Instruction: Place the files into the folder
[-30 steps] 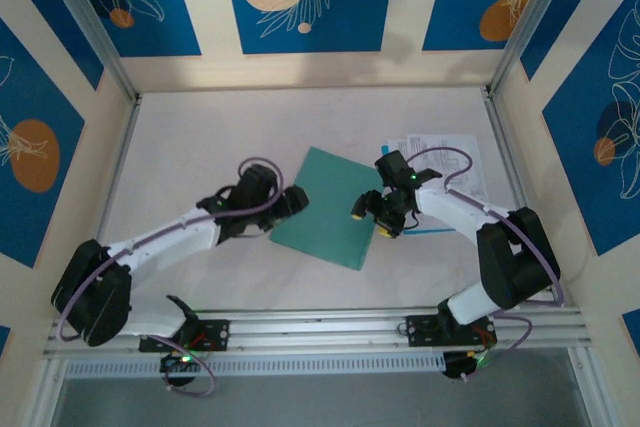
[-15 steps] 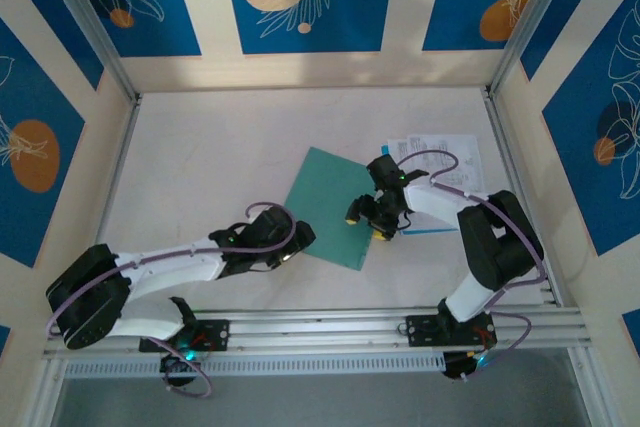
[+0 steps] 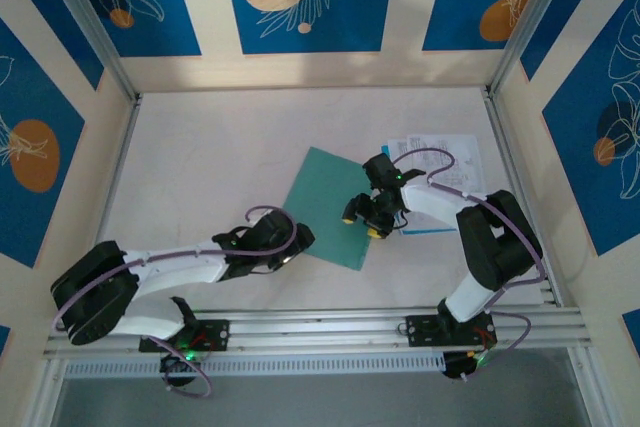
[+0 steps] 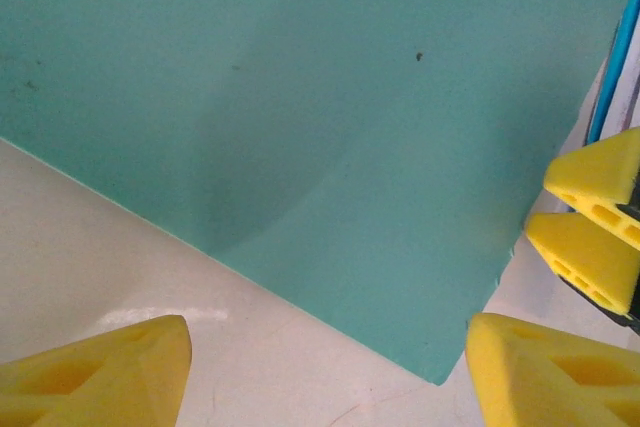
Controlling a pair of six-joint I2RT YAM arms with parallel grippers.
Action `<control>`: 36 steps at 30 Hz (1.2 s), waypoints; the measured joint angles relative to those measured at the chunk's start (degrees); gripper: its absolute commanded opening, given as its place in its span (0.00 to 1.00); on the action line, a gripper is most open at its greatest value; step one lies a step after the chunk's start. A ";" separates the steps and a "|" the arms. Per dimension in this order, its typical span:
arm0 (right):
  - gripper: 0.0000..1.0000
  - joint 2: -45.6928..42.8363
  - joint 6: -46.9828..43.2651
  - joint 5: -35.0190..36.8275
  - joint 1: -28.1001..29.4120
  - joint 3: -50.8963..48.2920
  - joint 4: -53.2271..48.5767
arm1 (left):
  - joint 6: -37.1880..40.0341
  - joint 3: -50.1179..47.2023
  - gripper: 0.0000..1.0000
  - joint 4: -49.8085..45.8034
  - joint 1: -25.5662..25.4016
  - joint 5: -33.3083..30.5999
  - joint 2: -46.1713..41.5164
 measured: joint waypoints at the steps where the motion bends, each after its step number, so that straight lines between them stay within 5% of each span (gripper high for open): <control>1: 0.67 -0.04 0.00 0.04 0.17 0.00 -0.04 | -0.07 -0.13 0.72 0.22 -0.04 -0.02 0.17; 36: 0.68 -0.28 -0.26 0.39 -0.63 -3.19 3.93 | -1.55 -1.29 0.72 3.82 -0.74 -1.38 0.15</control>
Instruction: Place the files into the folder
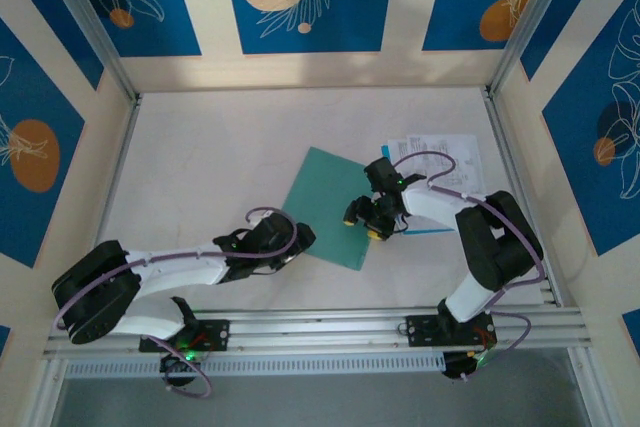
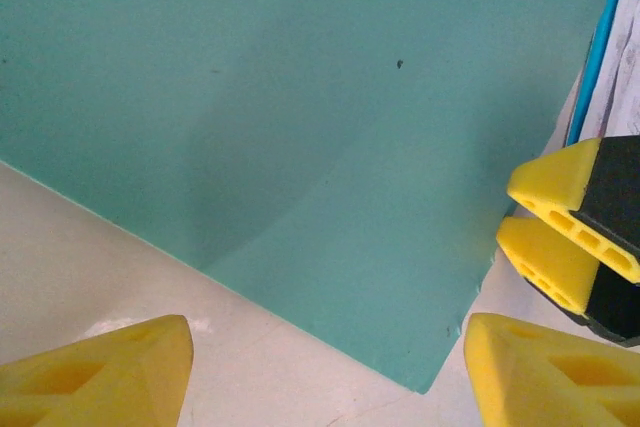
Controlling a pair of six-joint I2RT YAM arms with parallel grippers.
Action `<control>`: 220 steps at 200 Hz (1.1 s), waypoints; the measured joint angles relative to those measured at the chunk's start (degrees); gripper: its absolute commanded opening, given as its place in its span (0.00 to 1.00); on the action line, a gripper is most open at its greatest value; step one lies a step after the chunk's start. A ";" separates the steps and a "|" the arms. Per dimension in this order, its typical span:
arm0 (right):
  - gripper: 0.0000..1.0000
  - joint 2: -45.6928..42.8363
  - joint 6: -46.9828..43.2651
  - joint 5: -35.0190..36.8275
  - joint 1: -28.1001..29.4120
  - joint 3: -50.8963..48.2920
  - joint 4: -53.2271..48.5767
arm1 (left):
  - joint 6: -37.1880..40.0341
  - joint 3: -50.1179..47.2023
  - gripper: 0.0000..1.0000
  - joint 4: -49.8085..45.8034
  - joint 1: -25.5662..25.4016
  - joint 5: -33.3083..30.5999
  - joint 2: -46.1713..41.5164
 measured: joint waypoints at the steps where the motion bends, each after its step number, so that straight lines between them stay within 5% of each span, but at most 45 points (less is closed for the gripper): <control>1: 0.68 -0.02 0.00 -0.02 0.00 -0.02 0.04 | -0.02 -0.02 0.72 0.02 0.00 0.00 0.00; 85: 0.68 -0.44 -0.04 -0.33 -0.15 -0.59 0.90 | -4.13 -3.96 0.71 3.34 -0.96 -3.32 -0.02; 150: 0.68 -0.42 -0.22 -0.55 -0.26 -0.70 0.98 | -8.74 -7.08 0.62 18.93 -1.18 -6.16 5.99; 220: 0.68 -0.04 -0.35 -1.66 -0.61 -0.74 1.14 | -10.51 -8.13 0.51 23.89 -3.87 -11.17 7.82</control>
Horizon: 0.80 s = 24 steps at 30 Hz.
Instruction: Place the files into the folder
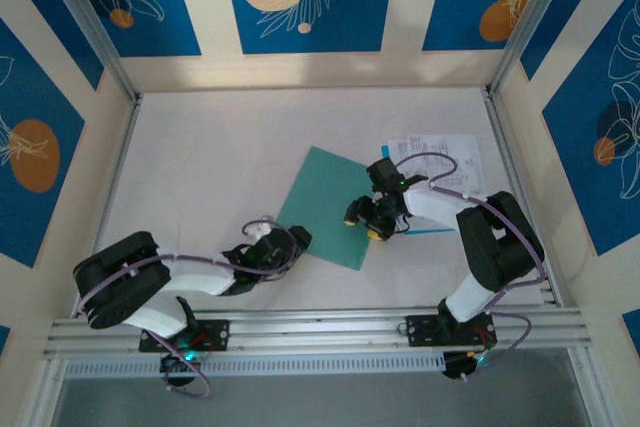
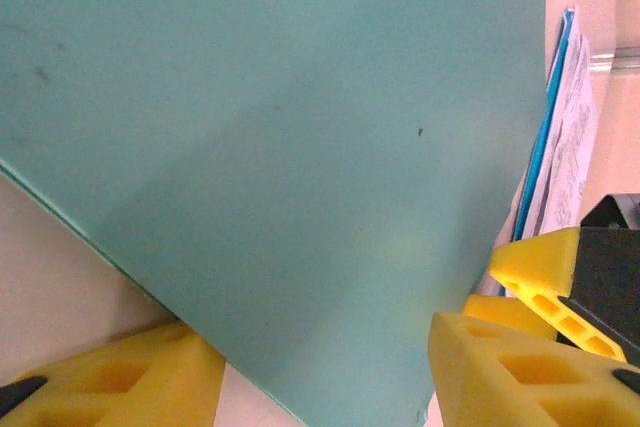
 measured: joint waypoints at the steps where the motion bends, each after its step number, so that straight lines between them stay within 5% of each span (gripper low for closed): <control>1: 0.68 0.04 -0.07 -0.28 -0.09 0.00 0.04 | -0.13 -0.02 0.50 0.83 -0.42 -0.37 0.44; 15: 0.71 1.14 -1.25 -4.61 -1.68 0.02 1.86 | -1.46 -2.25 0.39 16.57 -3.56 -5.11 7.85; 24: 0.71 1.86 -1.42 -7.15 -2.25 0.02 3.58 | -1.18 -2.21 0.11 19.28 -5.31 -6.36 9.66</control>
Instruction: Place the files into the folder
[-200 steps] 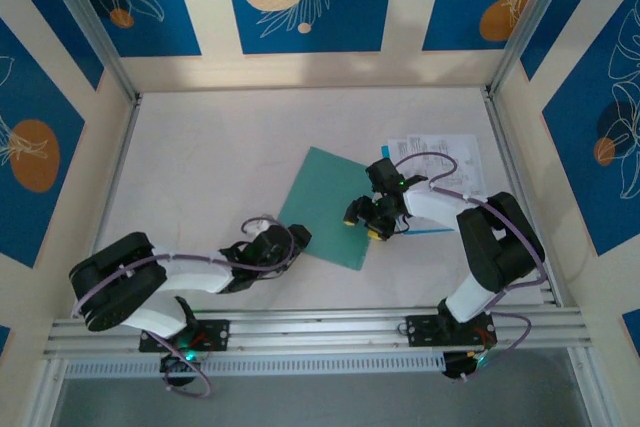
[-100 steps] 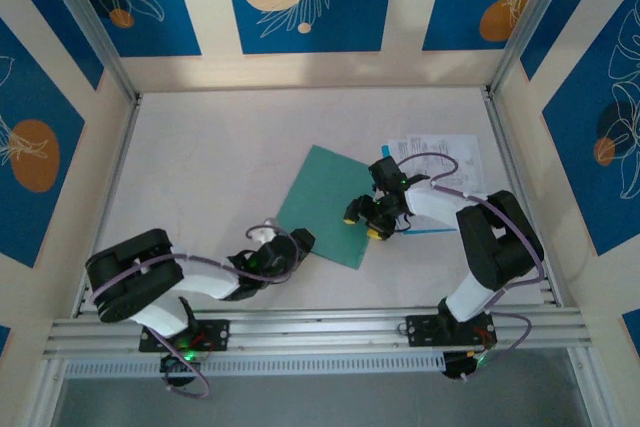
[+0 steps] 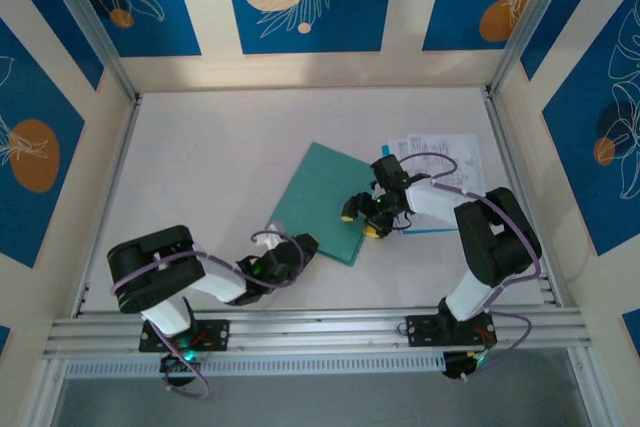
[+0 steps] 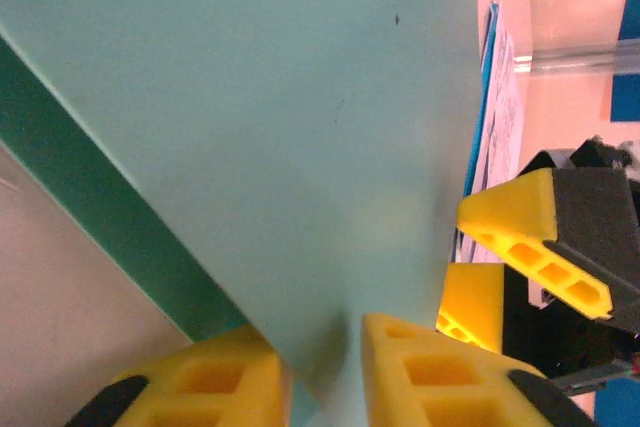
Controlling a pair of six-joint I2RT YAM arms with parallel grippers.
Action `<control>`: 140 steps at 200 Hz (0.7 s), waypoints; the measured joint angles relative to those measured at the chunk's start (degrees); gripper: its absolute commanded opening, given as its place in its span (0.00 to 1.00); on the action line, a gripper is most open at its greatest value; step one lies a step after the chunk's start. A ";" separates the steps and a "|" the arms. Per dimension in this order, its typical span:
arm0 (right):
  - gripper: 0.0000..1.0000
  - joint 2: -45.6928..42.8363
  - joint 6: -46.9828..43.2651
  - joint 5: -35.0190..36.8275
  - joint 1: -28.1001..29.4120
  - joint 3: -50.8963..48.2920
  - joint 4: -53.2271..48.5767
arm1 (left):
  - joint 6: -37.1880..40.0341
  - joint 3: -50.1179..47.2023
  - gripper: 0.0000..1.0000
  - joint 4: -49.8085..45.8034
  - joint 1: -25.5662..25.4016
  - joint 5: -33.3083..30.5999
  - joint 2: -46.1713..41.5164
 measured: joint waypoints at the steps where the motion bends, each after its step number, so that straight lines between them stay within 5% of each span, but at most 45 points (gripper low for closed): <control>1: 0.71 0.00 0.00 -0.02 0.00 0.00 0.04 | -0.11 0.00 0.10 0.00 -0.04 0.00 0.00; 15: 0.73 0.02 -0.02 -0.44 -0.09 0.00 0.26 | -0.09 0.00 0.00 0.00 -0.20 -0.37 0.00; 67: 0.80 -1.60 -0.68 -0.81 -0.09 -0.46 1.07 | -0.09 0.11 0.00 -0.57 -0.81 -1.29 -3.63; 140: 0.73 -7.85 0.81 -2.95 -3.65 -1.77 1.42 | -2.25 0.09 0.00 1.77 -1.60 -1.64 -6.19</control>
